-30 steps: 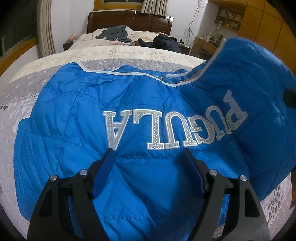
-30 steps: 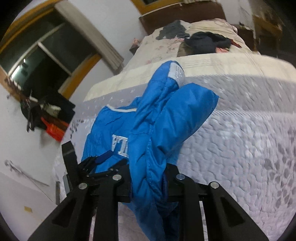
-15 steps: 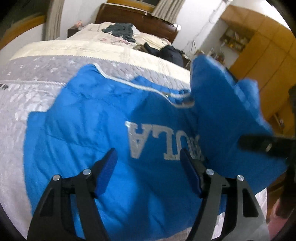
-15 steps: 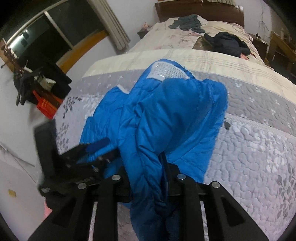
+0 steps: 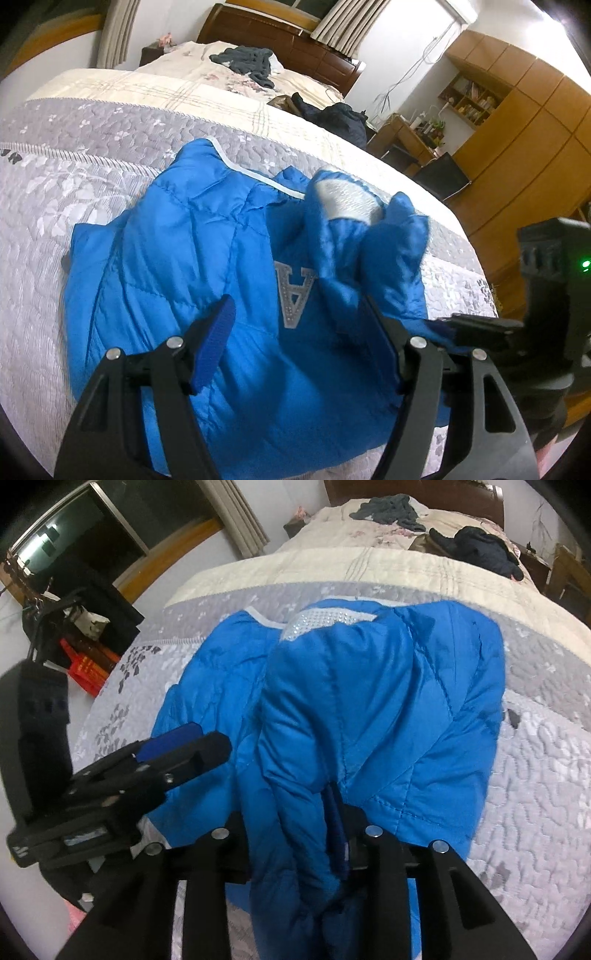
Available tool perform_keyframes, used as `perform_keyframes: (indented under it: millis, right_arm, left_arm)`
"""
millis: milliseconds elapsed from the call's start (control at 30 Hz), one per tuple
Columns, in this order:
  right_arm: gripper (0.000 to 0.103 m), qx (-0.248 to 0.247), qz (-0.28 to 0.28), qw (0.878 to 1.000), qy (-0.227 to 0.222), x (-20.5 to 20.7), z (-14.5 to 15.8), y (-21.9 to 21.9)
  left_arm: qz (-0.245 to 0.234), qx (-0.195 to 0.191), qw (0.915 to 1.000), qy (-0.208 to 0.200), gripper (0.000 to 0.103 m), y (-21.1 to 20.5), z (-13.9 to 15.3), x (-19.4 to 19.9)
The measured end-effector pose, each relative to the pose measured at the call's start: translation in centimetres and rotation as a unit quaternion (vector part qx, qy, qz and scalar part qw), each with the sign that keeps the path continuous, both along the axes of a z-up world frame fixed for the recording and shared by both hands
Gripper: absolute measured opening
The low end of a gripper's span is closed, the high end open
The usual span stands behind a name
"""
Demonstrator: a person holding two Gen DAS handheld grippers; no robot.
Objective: Fold small clothes
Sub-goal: 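Fold the held side over the jacket back with the right tool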
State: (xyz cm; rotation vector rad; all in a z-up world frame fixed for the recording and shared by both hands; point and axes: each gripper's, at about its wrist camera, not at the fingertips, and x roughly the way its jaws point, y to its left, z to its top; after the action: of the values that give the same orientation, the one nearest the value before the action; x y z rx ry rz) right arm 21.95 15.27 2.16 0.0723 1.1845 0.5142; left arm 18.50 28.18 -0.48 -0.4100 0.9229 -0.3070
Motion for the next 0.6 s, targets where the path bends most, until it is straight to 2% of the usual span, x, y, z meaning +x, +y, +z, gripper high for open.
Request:
perform_keyframes:
  millis: [67,200,267,500,600]
  right_arm:
    - [0.041,0.004,0.007,1.0,0.001,0.1,0.0,0.1]
    - [0.064,0.013,0.034,0.999,-0.008,-0.6,1.2,0.4]
    - [0.069,0.021,0.036,0.999,-0.013,-1.0,2.4,0.1]
    - [0.069,0.048,-0.005,0.999,-0.022,-2.4,6.4,-5.3]
    - [0.069,0.105,-0.032,0.994,-0.014,-2.7,6.9,-8.9]
  left_arm:
    - [0.001,-0.003,1.0,0.0,0.068,0.0,0.1,0.0]
    - [0.0,-0.019,0.9998,0.003,0.068,0.3,0.0,0.0]
    - [0.001,-0.019,0.9998,0.005,0.068,0.3,-0.2,0.0]
    - [0.002,-0.038,0.9992,0.01,0.068,0.8,-0.5,0.1]
    - [-0.003,-0.038,0.9993,0.001,0.068,0.6,0.0,-0.3]
